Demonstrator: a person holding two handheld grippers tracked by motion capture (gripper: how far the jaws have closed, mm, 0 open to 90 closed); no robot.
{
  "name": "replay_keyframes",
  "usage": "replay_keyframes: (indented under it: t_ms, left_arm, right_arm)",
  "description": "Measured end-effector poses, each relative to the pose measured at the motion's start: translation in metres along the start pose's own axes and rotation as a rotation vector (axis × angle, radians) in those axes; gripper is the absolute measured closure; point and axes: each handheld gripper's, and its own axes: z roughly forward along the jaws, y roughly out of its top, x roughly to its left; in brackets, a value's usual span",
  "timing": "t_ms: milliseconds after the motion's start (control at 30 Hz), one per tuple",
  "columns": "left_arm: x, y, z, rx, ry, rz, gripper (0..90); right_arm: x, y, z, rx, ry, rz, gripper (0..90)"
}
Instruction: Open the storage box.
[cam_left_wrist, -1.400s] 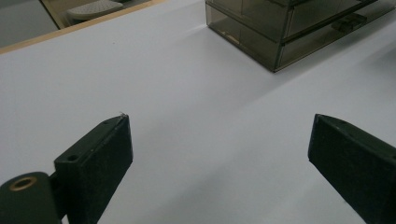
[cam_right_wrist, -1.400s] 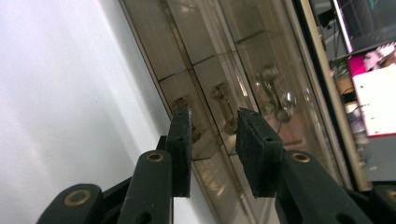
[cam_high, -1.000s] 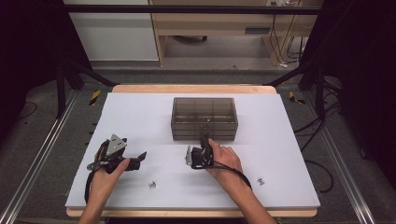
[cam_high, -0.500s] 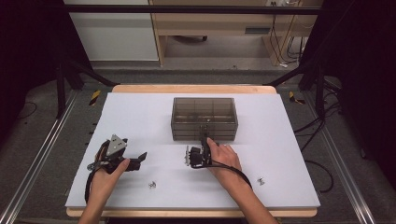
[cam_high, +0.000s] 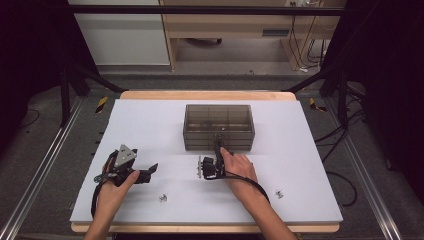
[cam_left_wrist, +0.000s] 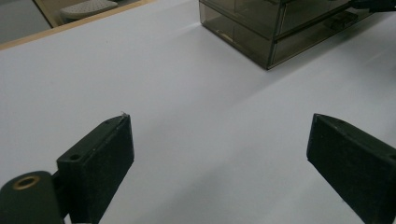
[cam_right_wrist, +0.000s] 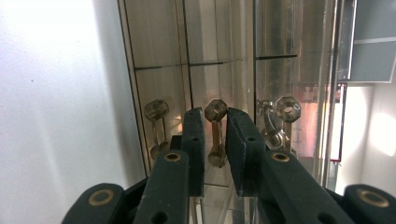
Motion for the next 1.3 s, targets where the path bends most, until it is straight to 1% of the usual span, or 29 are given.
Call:
replay_keyframes:
  t_ms: [167,267,433,533,633,900,933,1000,1033,1067,1167,1200,1233,1267,1300]
  left_arm:
    - [0.000,0.000,-0.001,-0.003,0.000,-0.003,7.3]
    - [0.000,0.000,-0.001,-0.002,-0.002,-0.003,7.3]
    - [0.000,0.000,0.000,0.003,-0.005,0.001,7.3]
    - [-0.001,0.000,0.000,0.004,-0.006,0.002,7.3]
    - [-0.001,0.000,0.001,0.005,-0.006,0.002,7.3]
    - [-0.001,0.001,0.000,0.002,-0.007,0.005,7.3]
    - [-0.001,0.001,0.000,0.002,-0.007,0.005,7.3]
    - [-0.001,0.001,0.000,0.002,-0.006,0.006,7.3]
    - [-0.001,0.001,0.000,0.002,-0.006,0.006,7.3]
    - [-0.001,0.001,0.000,0.003,-0.006,0.006,7.3]
    - [-0.001,0.000,0.000,0.004,-0.006,0.007,7.3]
    - [-0.001,0.000,0.000,0.004,-0.006,0.006,7.3]
    - [-0.001,0.000,0.000,0.004,-0.006,0.005,7.3]
    - [-0.001,0.000,0.001,0.005,-0.005,0.005,7.3]
    - [-0.001,0.000,0.001,0.007,-0.005,0.005,7.3]
  right_arm:
    - [0.001,0.000,0.000,0.003,-0.006,0.005,79.9]
    - [0.001,0.000,0.000,0.008,-0.011,-0.015,80.2]
    - [0.002,0.000,-0.001,0.003,-0.017,-0.004,80.8]
    - [0.003,0.000,-0.003,0.011,-0.014,-0.006,80.9]
    - [0.003,0.001,-0.005,0.003,-0.014,-0.012,80.9]
    - [0.007,0.001,-0.018,0.002,-0.011,-0.003,80.8]
    - [0.007,0.002,-0.020,0.000,-0.010,-0.008,80.8]
    - [0.010,0.002,-0.024,0.005,-0.014,-0.002,80.7]
    - [0.010,0.002,-0.025,0.001,-0.017,-0.007,80.5]
    - [0.010,0.002,-0.025,-0.004,-0.017,-0.002,78.9]
    - [0.012,0.003,-0.026,0.002,-0.002,0.027,67.0]
    - [0.011,0.003,-0.027,0.008,0.006,0.033,65.8]
    - [0.010,0.002,-0.028,-0.009,0.003,0.052,64.2]
    - [0.009,0.002,-0.031,0.001,0.008,0.063,63.2]
    - [0.007,0.002,-0.032,0.001,0.012,0.075,62.7]
